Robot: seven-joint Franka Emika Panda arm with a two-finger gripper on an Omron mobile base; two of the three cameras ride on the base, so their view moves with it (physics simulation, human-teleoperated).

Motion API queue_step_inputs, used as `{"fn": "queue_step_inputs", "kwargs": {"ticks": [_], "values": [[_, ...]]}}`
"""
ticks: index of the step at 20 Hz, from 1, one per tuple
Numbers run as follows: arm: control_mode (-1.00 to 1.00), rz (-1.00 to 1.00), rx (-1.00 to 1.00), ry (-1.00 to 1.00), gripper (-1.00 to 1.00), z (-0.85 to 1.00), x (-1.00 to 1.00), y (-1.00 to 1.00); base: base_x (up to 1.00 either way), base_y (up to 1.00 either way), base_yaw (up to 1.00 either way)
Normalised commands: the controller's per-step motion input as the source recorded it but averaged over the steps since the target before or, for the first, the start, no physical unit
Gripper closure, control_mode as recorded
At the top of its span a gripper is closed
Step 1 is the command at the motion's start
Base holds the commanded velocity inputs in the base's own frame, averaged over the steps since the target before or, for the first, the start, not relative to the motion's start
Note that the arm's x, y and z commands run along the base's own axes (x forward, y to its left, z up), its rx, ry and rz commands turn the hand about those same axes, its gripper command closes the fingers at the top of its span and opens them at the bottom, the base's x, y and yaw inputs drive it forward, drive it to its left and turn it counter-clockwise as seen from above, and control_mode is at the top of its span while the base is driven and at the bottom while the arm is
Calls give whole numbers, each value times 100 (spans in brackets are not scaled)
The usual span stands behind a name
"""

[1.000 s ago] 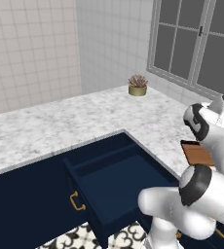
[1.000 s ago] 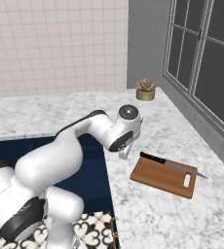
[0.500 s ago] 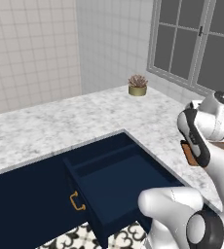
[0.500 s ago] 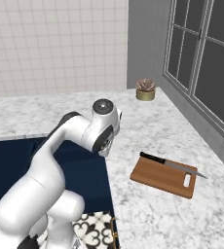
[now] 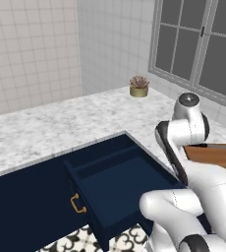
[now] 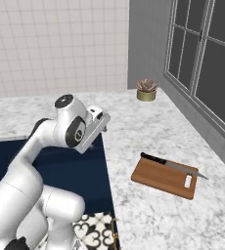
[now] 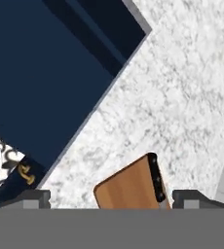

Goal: Pick up the knife from the drawer and place it on the cutting board. Then place the meat from the plate to the cutting board.

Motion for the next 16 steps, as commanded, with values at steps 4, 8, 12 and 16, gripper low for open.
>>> {"fn": "queue_step_inputs", "kwargs": {"ticks": [4, 8, 12, 16], "values": [[-100, -80, 11, 5, -100, 3, 0, 44, 0, 0, 0], [-100, -71, 28, 1, -100, 18, -11, 29, 0, 0, 0], [-100, -47, 37, -17, -100, 39, -46, 12, 0, 0, 0], [-100, -21, 21, -57, -100, 16, -51, 15, 0, 0, 0]]}}
